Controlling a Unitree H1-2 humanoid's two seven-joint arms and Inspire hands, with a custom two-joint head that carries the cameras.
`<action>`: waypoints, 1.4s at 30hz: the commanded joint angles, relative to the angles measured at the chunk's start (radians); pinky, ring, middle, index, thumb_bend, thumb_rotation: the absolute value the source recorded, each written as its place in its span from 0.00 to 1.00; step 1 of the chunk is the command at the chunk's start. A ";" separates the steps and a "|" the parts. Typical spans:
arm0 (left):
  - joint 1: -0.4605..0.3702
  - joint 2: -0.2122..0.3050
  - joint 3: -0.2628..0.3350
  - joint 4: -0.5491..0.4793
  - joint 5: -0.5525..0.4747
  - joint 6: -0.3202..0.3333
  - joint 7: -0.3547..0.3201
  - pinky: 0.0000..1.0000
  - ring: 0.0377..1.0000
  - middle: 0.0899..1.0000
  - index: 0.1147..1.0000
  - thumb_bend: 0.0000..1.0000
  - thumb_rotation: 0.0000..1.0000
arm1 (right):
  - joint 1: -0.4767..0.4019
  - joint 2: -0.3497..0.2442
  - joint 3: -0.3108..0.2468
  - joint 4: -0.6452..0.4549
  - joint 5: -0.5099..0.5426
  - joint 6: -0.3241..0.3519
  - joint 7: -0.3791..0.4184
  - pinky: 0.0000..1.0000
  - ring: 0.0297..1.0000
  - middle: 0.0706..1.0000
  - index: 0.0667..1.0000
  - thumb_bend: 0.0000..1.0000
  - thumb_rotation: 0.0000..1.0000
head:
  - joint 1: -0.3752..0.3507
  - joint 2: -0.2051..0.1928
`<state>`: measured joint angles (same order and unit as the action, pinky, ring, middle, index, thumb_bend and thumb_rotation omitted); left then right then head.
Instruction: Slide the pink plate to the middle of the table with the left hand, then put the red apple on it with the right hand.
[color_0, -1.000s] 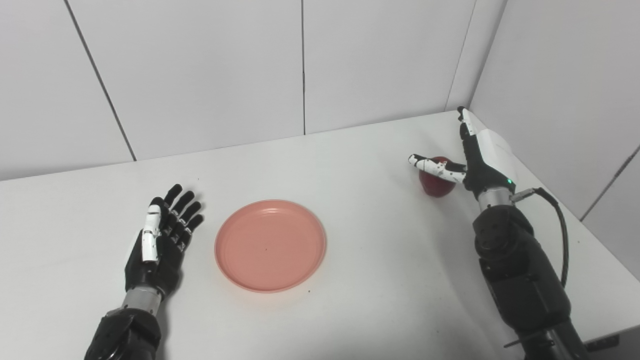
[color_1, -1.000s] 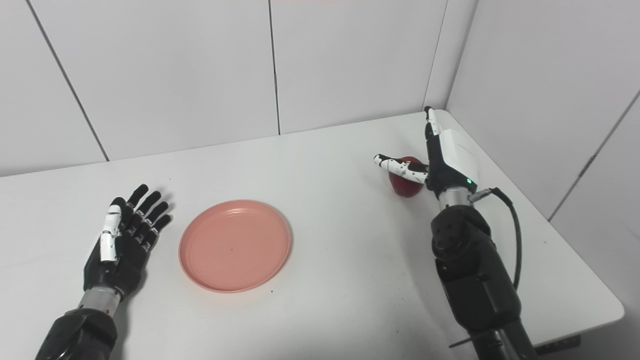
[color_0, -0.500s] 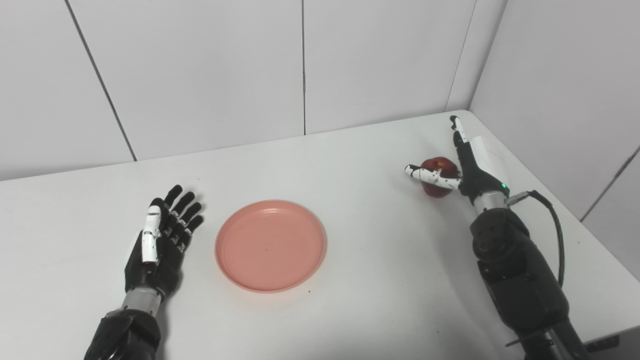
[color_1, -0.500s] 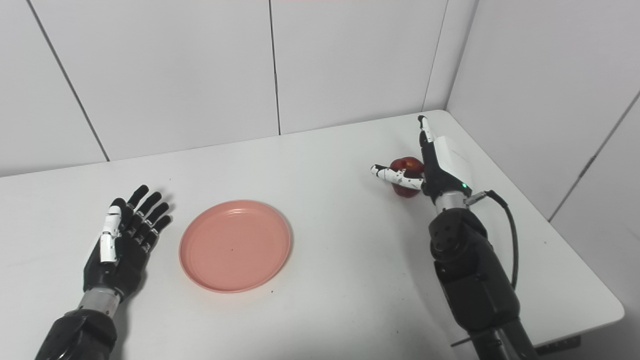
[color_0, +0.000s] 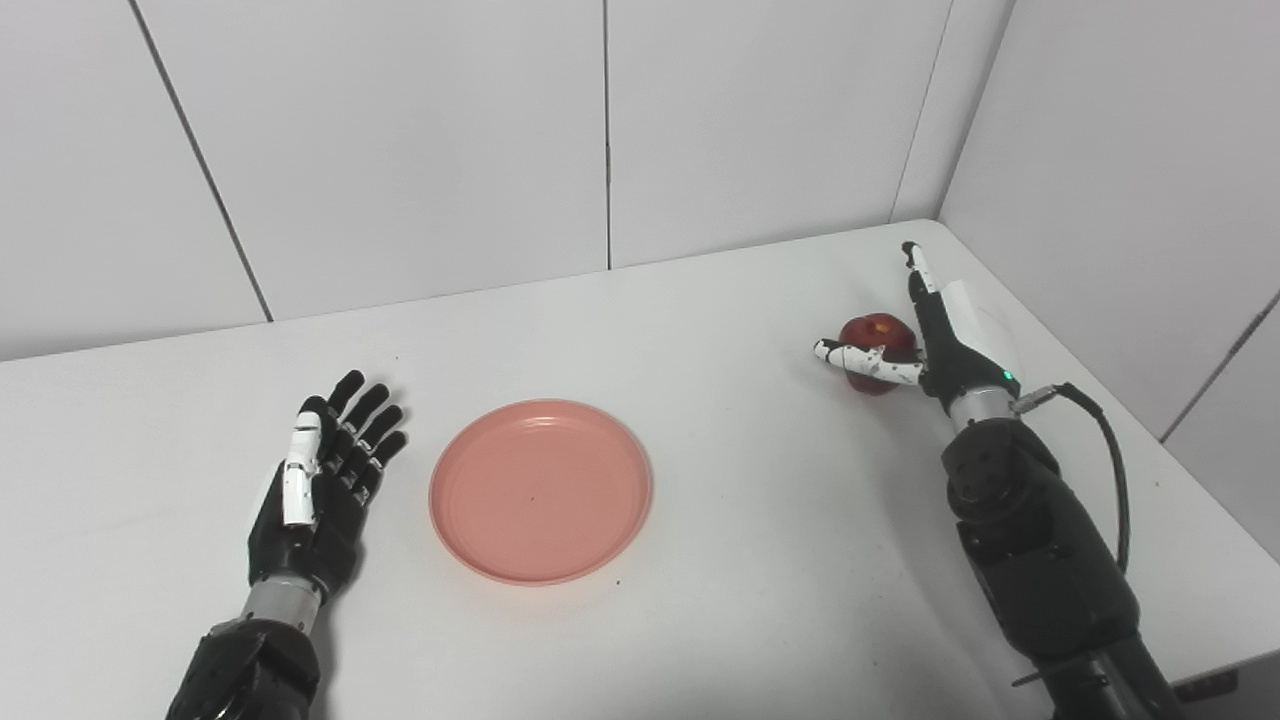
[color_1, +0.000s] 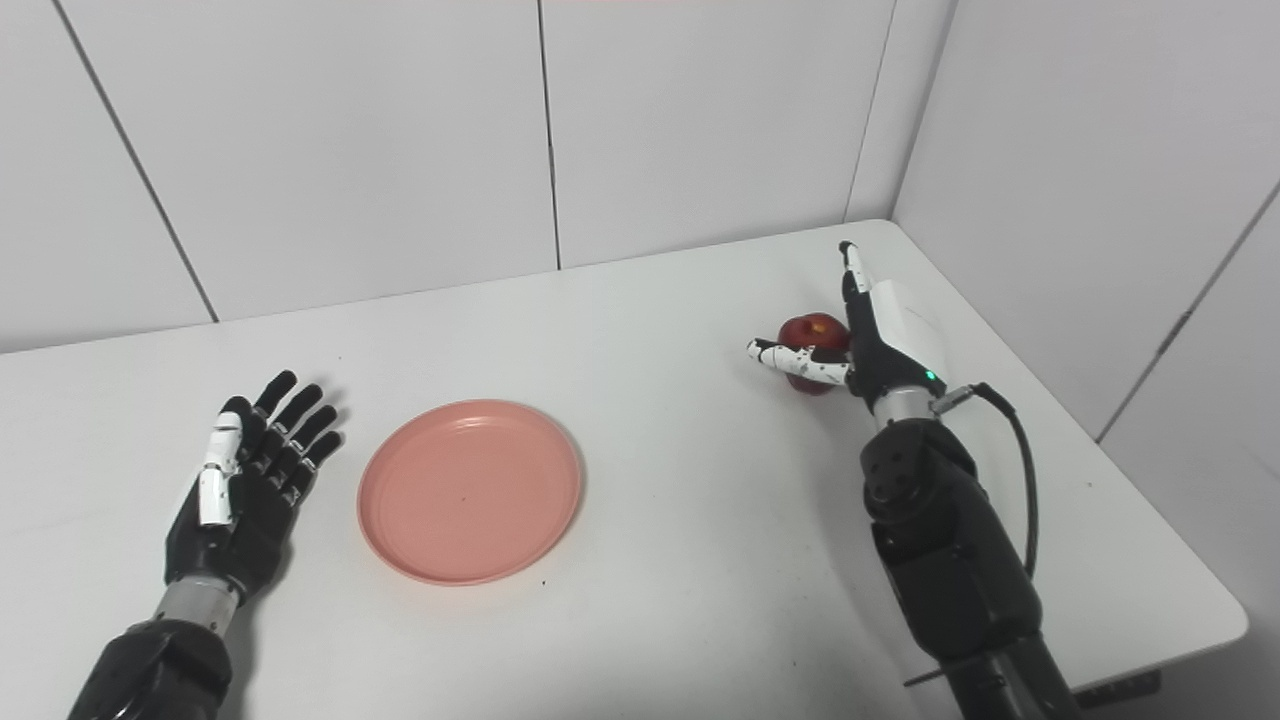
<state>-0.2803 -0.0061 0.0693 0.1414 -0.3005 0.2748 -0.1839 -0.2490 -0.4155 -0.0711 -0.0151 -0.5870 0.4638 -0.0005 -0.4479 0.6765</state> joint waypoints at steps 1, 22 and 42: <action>0.014 0.008 -0.004 0.006 -0.002 0.047 0.005 0.92 0.90 0.90 0.88 0.38 1.00 | -0.034 -0.027 -0.007 -0.016 0.001 -0.023 -0.021 0.77 0.89 0.95 0.98 1.00 0.52 | 0.001 -0.001; 0.020 0.009 -0.012 -0.004 0.009 0.049 0.010 0.91 0.90 0.90 0.88 0.38 1.00 | -0.045 -0.021 -0.002 0.034 0.045 -0.029 -0.047 0.79 0.88 0.91 0.92 1.00 0.41 | 0.005 0.002; 0.017 0.009 -0.011 0.000 0.004 0.056 0.012 0.91 0.89 0.90 0.88 0.38 1.00 | -0.074 -0.012 -0.007 0.144 0.082 -0.106 -0.129 0.56 0.67 0.72 0.78 0.92 0.32 | 0.006 0.002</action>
<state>-0.2721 -0.0034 0.0614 0.1237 -0.2996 0.2897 -0.1816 -0.2824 -0.4143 -0.0688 0.1390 -0.5088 0.4043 -0.0962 -0.4418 0.6796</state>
